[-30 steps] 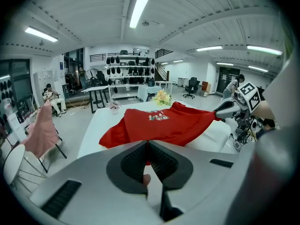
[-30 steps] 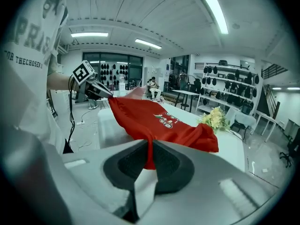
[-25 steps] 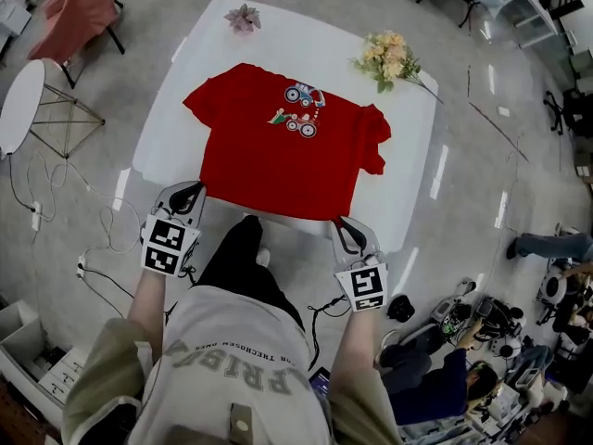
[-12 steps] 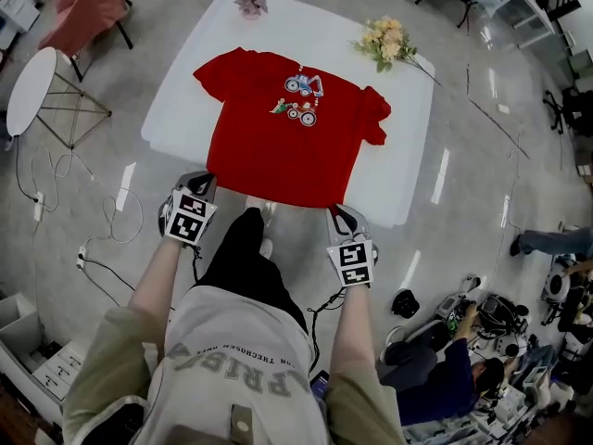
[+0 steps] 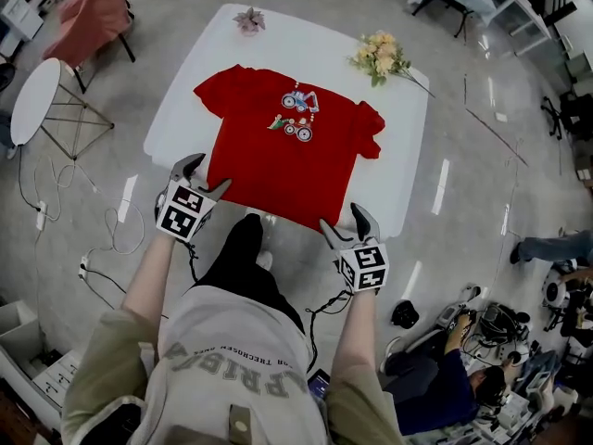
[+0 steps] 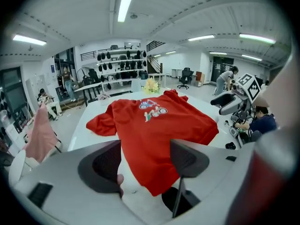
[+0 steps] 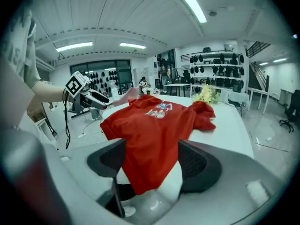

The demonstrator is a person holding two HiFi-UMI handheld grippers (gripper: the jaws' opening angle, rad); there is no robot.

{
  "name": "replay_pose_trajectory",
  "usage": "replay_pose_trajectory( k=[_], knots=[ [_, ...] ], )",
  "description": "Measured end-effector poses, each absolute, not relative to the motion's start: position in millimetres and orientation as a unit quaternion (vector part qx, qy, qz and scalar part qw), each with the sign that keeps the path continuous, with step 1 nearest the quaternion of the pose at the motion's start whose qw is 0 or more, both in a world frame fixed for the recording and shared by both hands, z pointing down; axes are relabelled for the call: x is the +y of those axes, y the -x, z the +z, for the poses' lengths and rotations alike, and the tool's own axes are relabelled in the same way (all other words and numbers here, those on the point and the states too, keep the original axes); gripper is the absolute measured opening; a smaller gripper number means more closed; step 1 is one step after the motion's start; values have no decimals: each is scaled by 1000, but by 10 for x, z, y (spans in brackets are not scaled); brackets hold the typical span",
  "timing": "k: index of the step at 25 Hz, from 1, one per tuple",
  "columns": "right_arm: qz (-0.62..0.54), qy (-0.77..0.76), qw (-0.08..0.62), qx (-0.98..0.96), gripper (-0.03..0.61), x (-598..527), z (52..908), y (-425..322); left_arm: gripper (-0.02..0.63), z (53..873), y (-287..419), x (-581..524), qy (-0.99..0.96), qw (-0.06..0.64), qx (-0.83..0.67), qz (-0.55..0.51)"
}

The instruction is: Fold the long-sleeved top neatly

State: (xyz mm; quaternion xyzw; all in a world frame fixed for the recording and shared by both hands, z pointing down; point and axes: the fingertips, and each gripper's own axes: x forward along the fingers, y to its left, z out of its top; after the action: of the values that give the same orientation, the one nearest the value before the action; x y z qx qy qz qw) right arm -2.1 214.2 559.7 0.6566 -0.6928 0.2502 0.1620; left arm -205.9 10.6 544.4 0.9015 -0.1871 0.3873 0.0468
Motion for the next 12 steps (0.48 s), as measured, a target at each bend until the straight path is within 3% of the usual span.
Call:
replay_pose_trajectory(
  k=[12],
  knots=[
    [220,-685,147,-679,337,999,5100,-867,310,5137,755,-1031,-925,-1,-88,369]
  ],
)
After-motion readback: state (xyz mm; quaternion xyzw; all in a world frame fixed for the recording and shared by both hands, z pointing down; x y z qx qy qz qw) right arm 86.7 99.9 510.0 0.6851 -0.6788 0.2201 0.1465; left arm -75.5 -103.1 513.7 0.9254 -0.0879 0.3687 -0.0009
